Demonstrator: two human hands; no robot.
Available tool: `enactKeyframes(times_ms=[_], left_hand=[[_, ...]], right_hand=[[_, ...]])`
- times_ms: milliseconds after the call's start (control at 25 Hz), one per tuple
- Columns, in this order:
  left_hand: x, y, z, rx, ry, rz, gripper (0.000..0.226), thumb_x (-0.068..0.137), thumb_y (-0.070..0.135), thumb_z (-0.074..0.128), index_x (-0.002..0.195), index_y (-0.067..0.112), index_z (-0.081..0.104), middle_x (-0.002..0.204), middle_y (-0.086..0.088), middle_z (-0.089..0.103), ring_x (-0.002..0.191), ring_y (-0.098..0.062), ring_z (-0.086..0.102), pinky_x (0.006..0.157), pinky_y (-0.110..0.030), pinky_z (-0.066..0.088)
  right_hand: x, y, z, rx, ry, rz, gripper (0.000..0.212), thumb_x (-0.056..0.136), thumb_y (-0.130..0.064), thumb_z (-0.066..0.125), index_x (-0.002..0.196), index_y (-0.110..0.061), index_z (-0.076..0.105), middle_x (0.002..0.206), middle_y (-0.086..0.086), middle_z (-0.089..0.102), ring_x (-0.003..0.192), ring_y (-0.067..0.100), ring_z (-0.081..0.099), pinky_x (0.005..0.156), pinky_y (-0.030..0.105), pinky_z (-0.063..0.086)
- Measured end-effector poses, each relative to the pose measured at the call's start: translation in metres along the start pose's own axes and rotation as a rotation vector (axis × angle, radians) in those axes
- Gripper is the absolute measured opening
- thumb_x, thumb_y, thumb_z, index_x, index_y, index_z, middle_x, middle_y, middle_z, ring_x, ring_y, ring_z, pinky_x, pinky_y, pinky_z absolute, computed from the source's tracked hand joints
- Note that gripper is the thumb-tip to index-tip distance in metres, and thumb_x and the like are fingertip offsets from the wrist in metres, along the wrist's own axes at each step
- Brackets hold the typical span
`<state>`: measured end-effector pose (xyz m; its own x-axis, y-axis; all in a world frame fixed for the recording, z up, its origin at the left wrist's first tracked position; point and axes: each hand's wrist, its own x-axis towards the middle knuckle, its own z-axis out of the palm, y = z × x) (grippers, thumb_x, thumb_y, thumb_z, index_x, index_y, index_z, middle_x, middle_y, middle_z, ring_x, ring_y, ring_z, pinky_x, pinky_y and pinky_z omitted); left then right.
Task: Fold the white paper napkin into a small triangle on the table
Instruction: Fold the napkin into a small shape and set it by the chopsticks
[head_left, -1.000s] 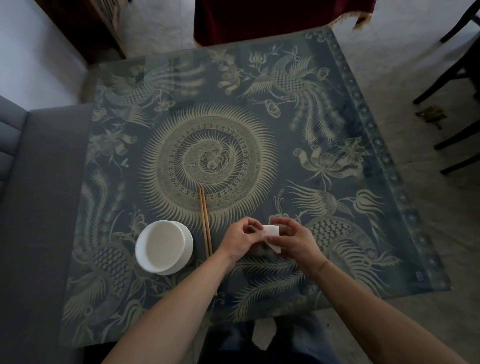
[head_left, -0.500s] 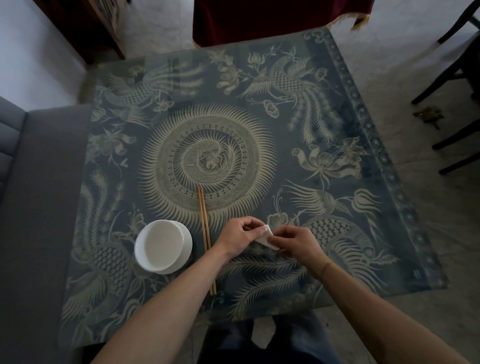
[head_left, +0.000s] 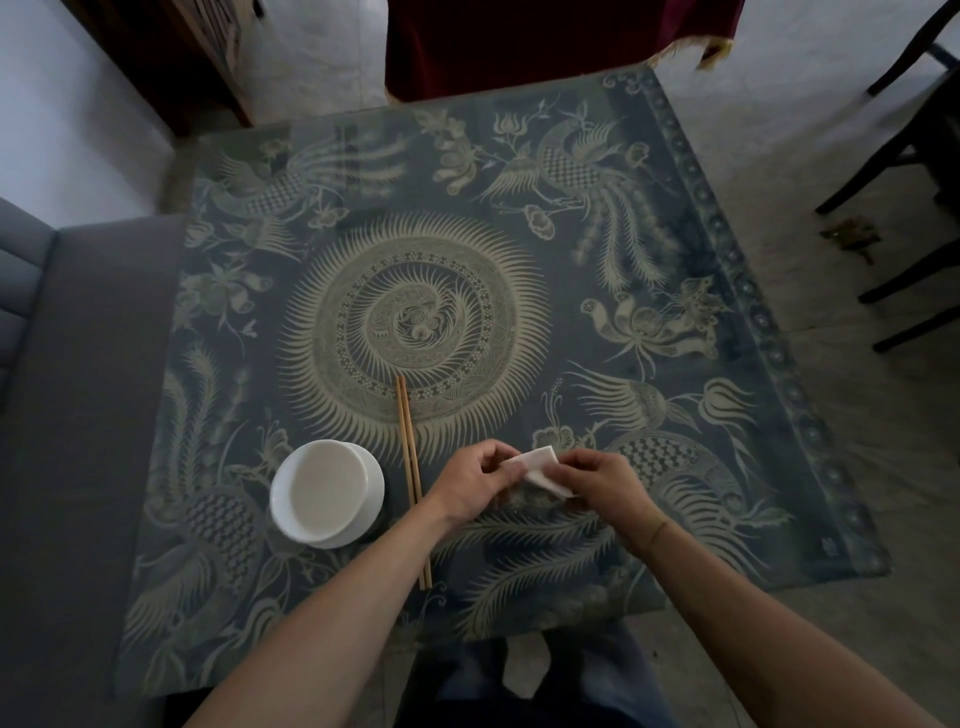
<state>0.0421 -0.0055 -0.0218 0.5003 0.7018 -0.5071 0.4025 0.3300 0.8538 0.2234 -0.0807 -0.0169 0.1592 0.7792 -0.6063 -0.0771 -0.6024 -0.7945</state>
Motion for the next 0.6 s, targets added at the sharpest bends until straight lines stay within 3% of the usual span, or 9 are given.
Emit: enactKeyframes(times_ms=[160, 320, 440, 520, 600], left_hand=[[-0.002, -0.007, -0.005, 0.156, -0.005, -0.015, 0.005, 0.089, 0.022, 0.072, 0.084, 0.023, 0.072, 0.067, 0.008, 0.068, 0.06, -0.005, 0.06, 0.058, -0.025, 0.048], [-0.003, -0.01, 0.0, 0.45, -0.013, -0.126, 0.01, 0.089, 0.033, 0.068, 0.081, 0.027, 0.069, 0.077, 0.007, 0.07, 0.075, -0.011, 0.065, 0.072, -0.034, 0.053], [-0.006, -0.011, 0.01, 0.741, 0.08, -0.129, 0.019, 0.091, 0.044, 0.059, 0.086, 0.027, 0.065, 0.088, 0.005, 0.068, 0.084, -0.017, 0.064, 0.069, -0.036, 0.052], [-0.009, -0.013, 0.016, 0.949, 0.19, -0.017, 0.022, 0.092, 0.047, 0.058, 0.088, 0.025, 0.057, 0.093, 0.004, 0.061, 0.087, -0.019, 0.059, 0.063, -0.035, 0.045], [-0.016, -0.019, 0.019, 1.072, 0.291, 0.154, 0.022, 0.091, 0.043, 0.061, 0.093, 0.022, 0.053, 0.097, 0.001, 0.054, 0.089, -0.021, 0.053, 0.063, -0.033, 0.041]], right_hand=[[0.0, 0.005, 0.001, -0.047, -0.035, 0.028, 0.009, 0.084, -0.024, 0.074, 0.081, -0.016, 0.076, 0.069, 0.003, 0.07, 0.062, 0.012, 0.063, 0.058, 0.03, 0.053], [0.0, 0.009, 0.011, -0.692, 0.156, -0.128, 0.023, 0.083, -0.04, 0.069, 0.063, -0.031, 0.061, 0.062, -0.009, 0.063, 0.063, 0.007, 0.059, 0.055, 0.028, 0.044], [-0.006, 0.019, 0.022, -0.969, 0.257, -0.186, 0.022, 0.085, -0.048, 0.06, 0.074, -0.029, 0.057, 0.075, -0.009, 0.062, 0.071, 0.015, 0.06, 0.054, 0.03, 0.041], [-0.008, 0.024, 0.026, -1.023, 0.329, -0.288, 0.019, 0.085, -0.046, 0.062, 0.09, -0.028, 0.057, 0.09, -0.007, 0.061, 0.081, 0.018, 0.058, 0.057, 0.032, 0.042], [-0.011, 0.027, 0.025, -1.089, 0.34, -0.426, 0.029, 0.082, -0.036, 0.07, 0.106, -0.023, 0.059, 0.103, -0.002, 0.06, 0.092, 0.022, 0.057, 0.064, 0.036, 0.049]])
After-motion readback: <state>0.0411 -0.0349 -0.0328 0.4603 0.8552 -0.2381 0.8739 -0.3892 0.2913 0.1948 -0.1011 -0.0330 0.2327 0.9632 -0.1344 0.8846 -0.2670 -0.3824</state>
